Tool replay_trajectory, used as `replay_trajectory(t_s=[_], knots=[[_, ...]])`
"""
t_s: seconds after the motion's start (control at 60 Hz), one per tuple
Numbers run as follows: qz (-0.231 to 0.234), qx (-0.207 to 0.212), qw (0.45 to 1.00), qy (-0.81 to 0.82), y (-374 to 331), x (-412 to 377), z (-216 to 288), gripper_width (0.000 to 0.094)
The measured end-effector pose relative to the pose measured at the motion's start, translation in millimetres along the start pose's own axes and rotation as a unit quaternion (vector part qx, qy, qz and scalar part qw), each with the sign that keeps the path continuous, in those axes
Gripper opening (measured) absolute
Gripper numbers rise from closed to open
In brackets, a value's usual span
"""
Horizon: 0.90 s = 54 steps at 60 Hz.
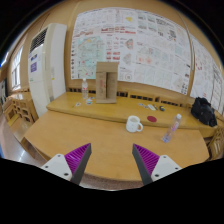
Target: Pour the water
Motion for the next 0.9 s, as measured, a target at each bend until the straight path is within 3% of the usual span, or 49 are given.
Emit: replay_trajectory(t_s=[0.15, 0.367, 0.583, 0.8, 0.9], knots=[[-0.034, -0.025, 0.999, 0.01, 27.5, 61.0, -33.8, 0.0849], [-0.086, -0.022, 0.996, 0.027, 123.8, 236.8, -71.1, 0.0849], [-0.113, 0.036, 0.992, 0.035, 224.3, 364.6, -25.9, 0.0847], [-0.102, 0.085, 0.99, 0.038, 311.9, 420.1, 26.4, 0.0835], [-0.093, 0.1, 0.99, 0.036, 336.0, 426.3, 37.8, 0.0726]])
Point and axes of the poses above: the point between the fingertips, and its own axes, seen from behind it with the camera up: x to the right, z up, y forward, the way the camera looks, the point moved 1 cm from there along -y, backward, against the way the camera looks, and after that the axes turned 10 degrees about y, right-handed, at the moved point
